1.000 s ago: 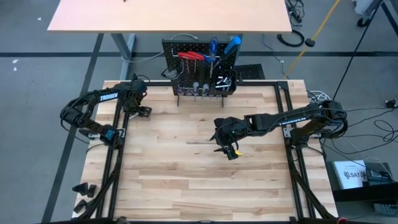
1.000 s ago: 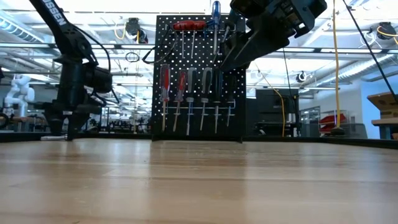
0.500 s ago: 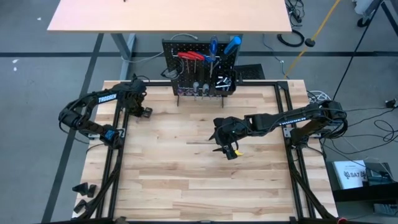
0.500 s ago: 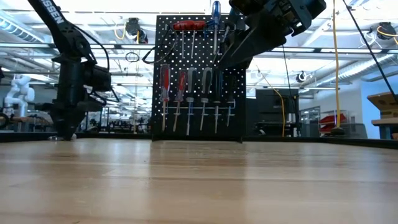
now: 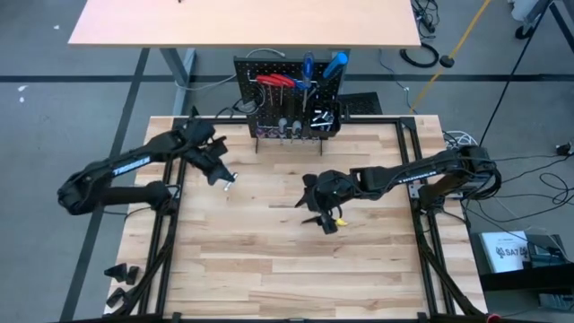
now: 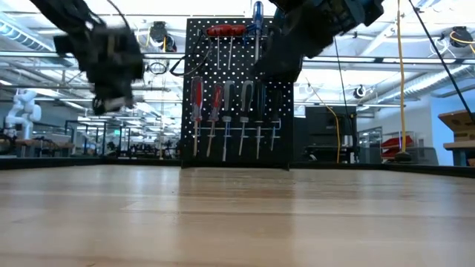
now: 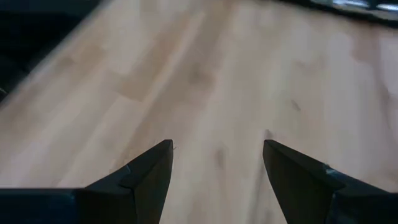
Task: Hang tools onto peg board
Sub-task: Put the extension bar into the black bin on the peg board
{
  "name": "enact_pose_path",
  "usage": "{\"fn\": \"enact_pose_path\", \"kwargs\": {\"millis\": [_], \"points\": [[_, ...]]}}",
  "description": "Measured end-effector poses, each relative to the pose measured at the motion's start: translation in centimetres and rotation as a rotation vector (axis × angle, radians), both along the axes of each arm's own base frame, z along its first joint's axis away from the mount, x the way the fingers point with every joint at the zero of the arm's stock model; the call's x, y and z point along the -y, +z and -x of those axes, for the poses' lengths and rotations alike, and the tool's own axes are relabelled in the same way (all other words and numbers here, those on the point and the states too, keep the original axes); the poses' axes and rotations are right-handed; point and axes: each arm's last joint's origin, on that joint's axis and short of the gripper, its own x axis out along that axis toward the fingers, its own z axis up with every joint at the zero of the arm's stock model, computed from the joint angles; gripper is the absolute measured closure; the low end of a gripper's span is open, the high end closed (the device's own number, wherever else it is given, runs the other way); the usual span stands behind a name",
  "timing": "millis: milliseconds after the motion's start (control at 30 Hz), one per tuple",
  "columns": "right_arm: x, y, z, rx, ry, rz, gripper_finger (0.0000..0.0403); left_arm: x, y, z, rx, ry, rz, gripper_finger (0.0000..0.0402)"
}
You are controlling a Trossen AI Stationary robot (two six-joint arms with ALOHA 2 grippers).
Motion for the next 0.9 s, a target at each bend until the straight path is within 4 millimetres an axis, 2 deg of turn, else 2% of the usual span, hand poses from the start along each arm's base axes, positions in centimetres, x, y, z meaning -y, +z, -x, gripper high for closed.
{"fn": "enact_pose_path", "kwargs": {"millis": [167,367,500,633,900], "points": [[-1.6,-0.8,-1.6,0.11,0.155,-0.037,0.016,2.8,2.7,-2.2,0.211,-0.119,-0.088,0.0369],[-3.5,-1.2,-3.4,0.32,0.267,0.051,0.016,7.0,4.9,-5.7,0.467,-0.296,-0.179,0.0369],[-4.1,-0.6,-3.4,0.387,0.294,0.083,0.016,10.0,4.7,-7.3,0.546,-0.416,-0.196,0.0369],[-4.4,0.9,-3.4,0.503,0.267,0.019,0.016,12.6,4.1,-8.9,0.589,-0.475,-0.242,0.0369],[-4.6,2.1,-3.5,0.621,0.293,-0.04,0.016,16.1,2.0,-12.2,0.732,-0.611,-0.281,0.0369]]}}
